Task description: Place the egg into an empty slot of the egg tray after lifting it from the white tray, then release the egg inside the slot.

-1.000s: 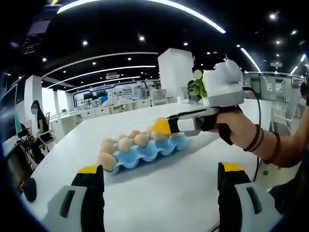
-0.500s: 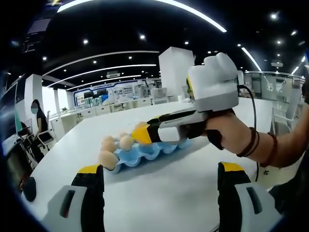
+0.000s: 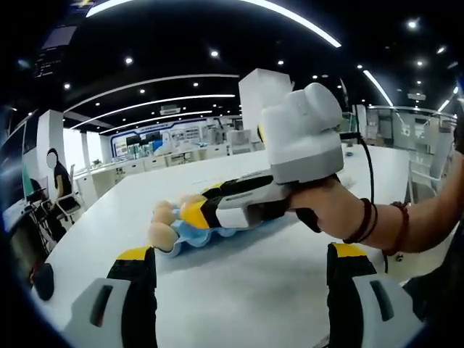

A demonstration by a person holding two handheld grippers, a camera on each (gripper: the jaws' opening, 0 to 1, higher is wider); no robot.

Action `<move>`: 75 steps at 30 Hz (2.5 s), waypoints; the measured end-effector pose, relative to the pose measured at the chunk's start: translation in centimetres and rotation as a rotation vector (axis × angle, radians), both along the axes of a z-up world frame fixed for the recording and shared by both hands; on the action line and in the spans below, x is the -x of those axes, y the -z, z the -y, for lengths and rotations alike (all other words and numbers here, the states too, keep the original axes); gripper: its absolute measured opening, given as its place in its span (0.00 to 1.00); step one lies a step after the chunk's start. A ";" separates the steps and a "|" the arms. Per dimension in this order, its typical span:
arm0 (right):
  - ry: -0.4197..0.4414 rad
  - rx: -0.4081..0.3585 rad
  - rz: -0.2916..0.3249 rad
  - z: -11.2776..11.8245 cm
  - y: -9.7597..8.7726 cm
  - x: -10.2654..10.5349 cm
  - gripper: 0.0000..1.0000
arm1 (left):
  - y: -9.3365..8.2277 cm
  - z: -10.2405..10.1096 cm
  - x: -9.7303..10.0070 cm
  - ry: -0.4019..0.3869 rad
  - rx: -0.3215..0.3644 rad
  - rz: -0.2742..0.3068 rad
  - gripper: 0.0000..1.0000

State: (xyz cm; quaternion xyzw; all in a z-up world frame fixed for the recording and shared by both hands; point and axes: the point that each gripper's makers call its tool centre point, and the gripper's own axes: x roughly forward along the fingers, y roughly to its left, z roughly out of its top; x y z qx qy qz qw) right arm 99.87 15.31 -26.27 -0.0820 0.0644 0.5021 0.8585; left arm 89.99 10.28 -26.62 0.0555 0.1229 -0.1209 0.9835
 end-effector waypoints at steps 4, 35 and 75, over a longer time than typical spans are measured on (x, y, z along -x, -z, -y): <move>-0.012 0.021 0.005 -0.5 0.9 0.0 0.28 | 0.1 0.3 0.1 -0.001 -0.005 -0.003 1.00; 0.024 -0.042 0.076 0.3 -0.2 -0.3 0.49 | -0.3 -0.4 0.5 -0.017 -0.008 0.000 1.00; 0.303 -0.086 0.050 9.7 -0.6 -3.3 0.96 | 0.1 2.1 1.3 -0.008 0.018 0.022 1.00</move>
